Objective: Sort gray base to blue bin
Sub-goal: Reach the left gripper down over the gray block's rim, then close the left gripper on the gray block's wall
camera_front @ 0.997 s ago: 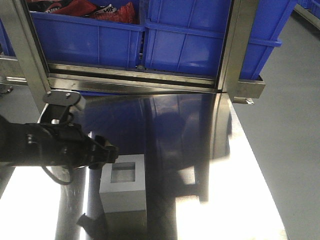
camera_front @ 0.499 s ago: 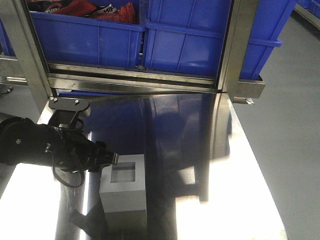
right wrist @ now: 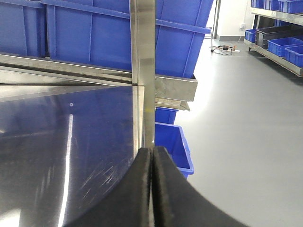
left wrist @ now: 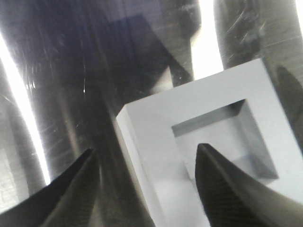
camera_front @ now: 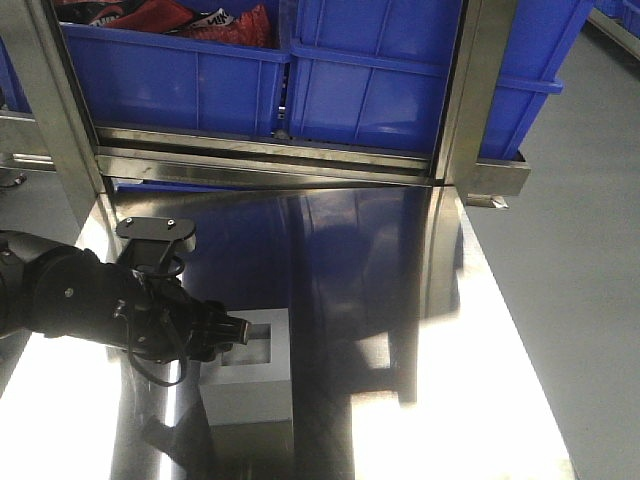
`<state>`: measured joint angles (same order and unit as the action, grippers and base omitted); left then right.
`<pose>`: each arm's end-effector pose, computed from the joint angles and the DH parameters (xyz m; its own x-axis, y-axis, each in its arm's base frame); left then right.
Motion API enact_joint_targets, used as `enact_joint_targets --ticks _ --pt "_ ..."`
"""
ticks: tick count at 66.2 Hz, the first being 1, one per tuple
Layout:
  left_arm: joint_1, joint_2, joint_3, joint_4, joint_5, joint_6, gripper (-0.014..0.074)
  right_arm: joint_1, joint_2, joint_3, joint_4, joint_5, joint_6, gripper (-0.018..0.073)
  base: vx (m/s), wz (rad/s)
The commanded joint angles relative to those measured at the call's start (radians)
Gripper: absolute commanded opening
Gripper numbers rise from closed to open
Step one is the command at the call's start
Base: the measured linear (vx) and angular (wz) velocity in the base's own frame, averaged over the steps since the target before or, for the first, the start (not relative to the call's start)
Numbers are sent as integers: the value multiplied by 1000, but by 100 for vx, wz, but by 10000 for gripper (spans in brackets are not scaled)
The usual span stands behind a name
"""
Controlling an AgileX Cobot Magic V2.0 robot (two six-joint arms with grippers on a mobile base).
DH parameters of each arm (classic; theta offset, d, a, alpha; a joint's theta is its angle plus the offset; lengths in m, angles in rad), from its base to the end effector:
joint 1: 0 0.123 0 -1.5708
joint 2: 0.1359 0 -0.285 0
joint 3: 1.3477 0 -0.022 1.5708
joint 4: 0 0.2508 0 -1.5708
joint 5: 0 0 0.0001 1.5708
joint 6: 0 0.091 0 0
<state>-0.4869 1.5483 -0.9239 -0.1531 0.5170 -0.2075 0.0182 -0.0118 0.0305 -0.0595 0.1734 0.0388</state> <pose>0.2656 -0.1484 0.2180 -0.8892 0.0936 -0.4478 0.2149 0.9496 -0.2282 0.0564 0.0001 0.1878 -0.1042 -0.0217 -0.9943 -0.0101 0.9997 -0.0208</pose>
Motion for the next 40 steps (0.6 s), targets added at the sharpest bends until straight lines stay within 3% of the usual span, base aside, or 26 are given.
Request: enact_joint_targets --ticks 1,27,40 --pt "-6 -24 -33 -19 -43 -13 433 -5 -11 14 -6 -75 -5 -9 0 0" --pt "-6 27 -33 -15 -38 -13 424 -5 -11 14 -6 -75 -5 -9 0 0" --pt "-6 32 -33 -15 -39 -13 299 -5 -11 14 -6 -75 -5 -9 0 0"
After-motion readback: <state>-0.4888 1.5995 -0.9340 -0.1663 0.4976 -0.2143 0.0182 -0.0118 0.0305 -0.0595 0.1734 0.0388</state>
